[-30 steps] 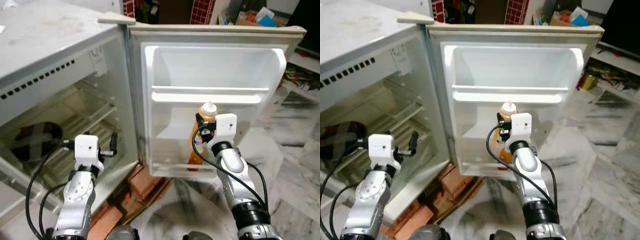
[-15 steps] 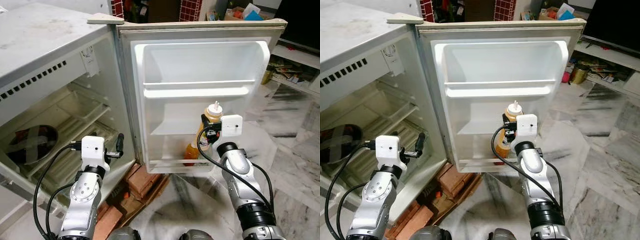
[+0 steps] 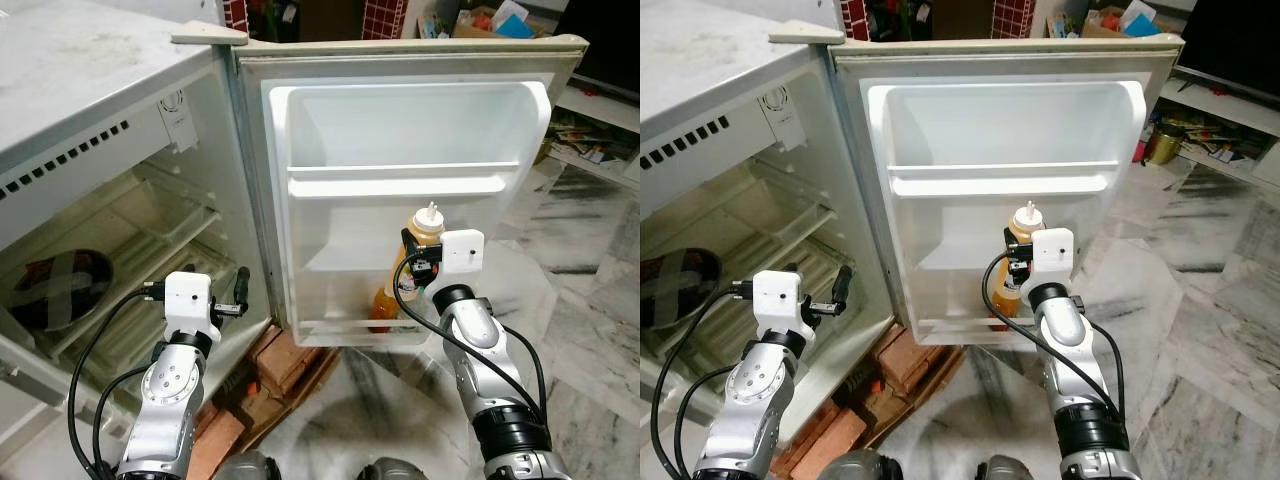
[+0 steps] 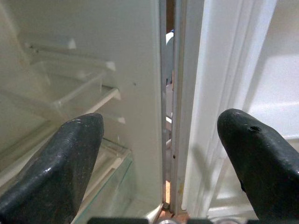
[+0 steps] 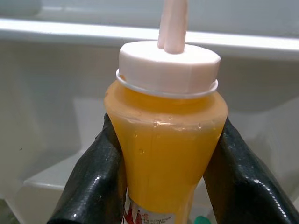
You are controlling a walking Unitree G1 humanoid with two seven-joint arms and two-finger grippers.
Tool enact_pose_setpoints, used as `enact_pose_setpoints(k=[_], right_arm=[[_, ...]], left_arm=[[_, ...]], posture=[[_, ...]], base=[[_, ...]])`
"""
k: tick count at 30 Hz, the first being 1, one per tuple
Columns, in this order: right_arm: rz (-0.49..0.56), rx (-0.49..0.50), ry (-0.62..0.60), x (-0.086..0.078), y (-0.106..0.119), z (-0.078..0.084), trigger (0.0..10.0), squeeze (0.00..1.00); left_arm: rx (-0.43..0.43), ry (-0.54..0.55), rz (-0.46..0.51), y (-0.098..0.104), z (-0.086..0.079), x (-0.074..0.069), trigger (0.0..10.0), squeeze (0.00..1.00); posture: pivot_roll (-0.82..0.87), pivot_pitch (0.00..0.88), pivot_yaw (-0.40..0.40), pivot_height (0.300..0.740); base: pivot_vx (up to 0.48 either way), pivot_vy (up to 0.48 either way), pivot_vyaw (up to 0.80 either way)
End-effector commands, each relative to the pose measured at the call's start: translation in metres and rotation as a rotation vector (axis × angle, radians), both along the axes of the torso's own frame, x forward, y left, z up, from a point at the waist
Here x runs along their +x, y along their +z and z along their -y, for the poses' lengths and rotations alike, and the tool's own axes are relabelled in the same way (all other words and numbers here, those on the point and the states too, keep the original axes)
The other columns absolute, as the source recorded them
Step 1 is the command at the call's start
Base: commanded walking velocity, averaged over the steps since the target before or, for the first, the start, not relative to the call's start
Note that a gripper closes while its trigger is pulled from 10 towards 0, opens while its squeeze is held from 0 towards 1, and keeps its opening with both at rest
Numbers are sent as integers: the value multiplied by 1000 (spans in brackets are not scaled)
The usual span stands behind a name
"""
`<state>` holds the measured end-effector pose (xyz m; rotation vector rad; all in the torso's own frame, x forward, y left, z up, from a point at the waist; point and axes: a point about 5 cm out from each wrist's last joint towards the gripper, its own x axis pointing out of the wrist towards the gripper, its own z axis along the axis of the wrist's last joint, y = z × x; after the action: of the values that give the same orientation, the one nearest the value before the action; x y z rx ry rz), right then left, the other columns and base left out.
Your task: Restocking fridge
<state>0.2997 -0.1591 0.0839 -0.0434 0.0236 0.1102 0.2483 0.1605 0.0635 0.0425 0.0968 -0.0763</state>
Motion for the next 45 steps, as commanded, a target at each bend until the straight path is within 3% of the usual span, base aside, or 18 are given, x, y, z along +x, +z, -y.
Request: enact_pose_setpoints(k=[1, 9, 36, 45], right_arm=[[8, -3, 9, 1, 2, -2, 10000, 0], [19, 2, 18, 2, 4, -3, 10000, 0], [27, -11, 19, 5, 6, -7, 10000, 0], [24, -14, 28, 4, 5, -9, 10000, 0]], left_arm=[[7, -7, -2, 1, 1, 0, 10000, 0], [7, -5, -1, 1, 1, 0, 10000, 0], [19, -13, 20, 4, 1, 3, 10000, 0], [10, -22, 17, 4, 2, 3, 10000, 0]], posture=[[-10, 6, -4, 676], [-10, 4, -7, 636], [-9, 16, 1, 636], [-11, 18, 4, 636]], base=[[0, 0, 0], [0, 0, 0], [0, 0, 0], [273, 0, 0]])
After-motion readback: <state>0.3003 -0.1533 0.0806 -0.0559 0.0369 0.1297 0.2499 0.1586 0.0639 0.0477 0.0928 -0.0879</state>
